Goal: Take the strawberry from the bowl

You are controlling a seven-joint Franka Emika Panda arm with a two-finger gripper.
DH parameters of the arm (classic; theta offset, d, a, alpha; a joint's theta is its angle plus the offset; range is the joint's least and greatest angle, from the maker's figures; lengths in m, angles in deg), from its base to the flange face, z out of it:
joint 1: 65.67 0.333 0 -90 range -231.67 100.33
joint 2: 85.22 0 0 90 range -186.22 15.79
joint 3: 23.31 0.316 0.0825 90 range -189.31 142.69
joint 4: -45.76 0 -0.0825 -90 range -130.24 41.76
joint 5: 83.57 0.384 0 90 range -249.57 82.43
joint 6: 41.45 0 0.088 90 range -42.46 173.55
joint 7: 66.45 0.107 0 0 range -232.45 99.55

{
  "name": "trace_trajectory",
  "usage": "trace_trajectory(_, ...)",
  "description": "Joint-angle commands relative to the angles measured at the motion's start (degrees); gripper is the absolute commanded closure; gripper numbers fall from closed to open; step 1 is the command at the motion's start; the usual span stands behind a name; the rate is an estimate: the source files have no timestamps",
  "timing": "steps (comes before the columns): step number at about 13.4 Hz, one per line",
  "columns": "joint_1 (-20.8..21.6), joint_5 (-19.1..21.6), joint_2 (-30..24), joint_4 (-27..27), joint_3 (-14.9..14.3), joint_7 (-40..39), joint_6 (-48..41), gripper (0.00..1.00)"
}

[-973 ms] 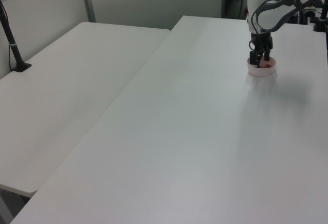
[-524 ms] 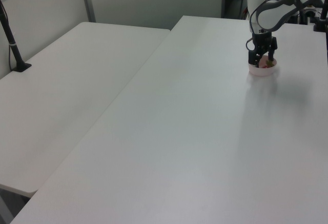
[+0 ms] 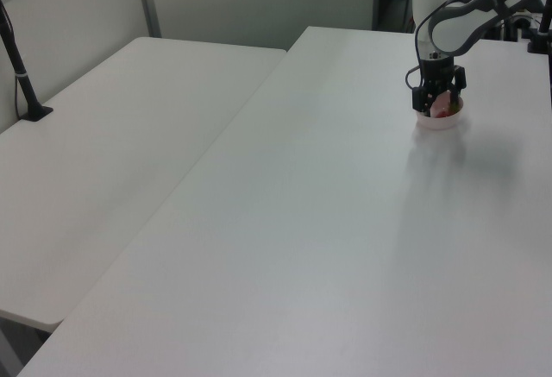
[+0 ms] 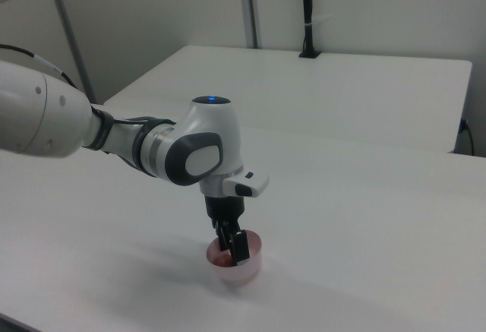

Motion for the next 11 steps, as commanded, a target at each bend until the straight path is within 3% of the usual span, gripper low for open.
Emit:
trace_trajectory(1, 0.36, -0.75, -0.85, -0.99, 0.26, 1.13, -0.28, 0.39)
trace_trajectory(4, -0.08, -0.75, -0.85, -0.99, 0.26, -1.42, -0.1, 0.54)
trace_trajectory(7, -0.26, -0.49, -1.28, -0.81, 0.26, -6.06, -0.19, 0.56)
trace_trajectory(8, -0.26, -0.49, -1.46, -0.81, 0.18, -11.65, -0.71, 0.55)
trace_trajectory(9, -0.35, -0.4, -1.46, -0.81, 0.18, -17.97, -0.98, 0.5)
trace_trajectory(10, -1.04, -0.49, -1.55, 0.15, -0.26, -26.3, -1.42, 0.32)
trace_trajectory(11, -1.75, -0.49, -1.64, 1.03, -0.35, -30.65, -1.6, 0.23)
